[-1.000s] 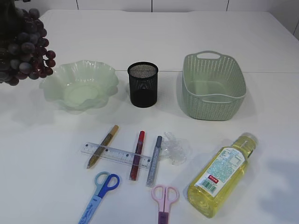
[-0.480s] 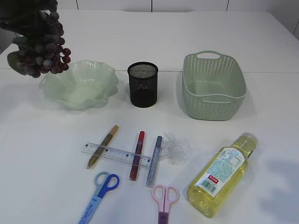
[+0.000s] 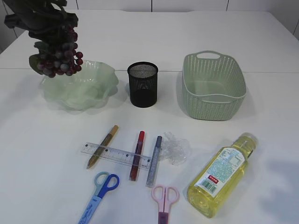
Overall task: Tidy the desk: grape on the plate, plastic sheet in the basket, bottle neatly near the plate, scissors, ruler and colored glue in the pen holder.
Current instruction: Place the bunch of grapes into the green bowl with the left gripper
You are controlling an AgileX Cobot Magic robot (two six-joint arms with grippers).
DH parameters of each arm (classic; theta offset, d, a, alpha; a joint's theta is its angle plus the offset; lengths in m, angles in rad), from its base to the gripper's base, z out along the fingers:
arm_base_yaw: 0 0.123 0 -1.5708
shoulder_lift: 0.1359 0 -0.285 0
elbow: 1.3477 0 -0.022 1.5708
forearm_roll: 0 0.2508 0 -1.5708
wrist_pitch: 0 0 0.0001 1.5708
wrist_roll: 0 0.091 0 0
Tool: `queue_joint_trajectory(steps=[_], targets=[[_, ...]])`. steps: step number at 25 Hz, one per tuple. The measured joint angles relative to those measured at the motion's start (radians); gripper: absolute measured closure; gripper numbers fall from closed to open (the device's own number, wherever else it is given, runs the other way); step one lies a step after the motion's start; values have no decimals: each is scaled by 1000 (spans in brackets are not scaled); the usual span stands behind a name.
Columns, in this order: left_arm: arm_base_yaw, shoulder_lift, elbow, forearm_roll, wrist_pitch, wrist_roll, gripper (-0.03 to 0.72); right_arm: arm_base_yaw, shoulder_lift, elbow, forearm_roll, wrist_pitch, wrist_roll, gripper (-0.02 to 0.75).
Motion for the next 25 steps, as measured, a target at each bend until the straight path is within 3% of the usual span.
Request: queue_joint_trajectory(steps=[13,25], targets=[[0,126,-15,-16,-151,0,554,0,0,0,0,4,0,248],[0,164,-15,-25,-176,1,533,0,0,0,-4,4,0,248]])
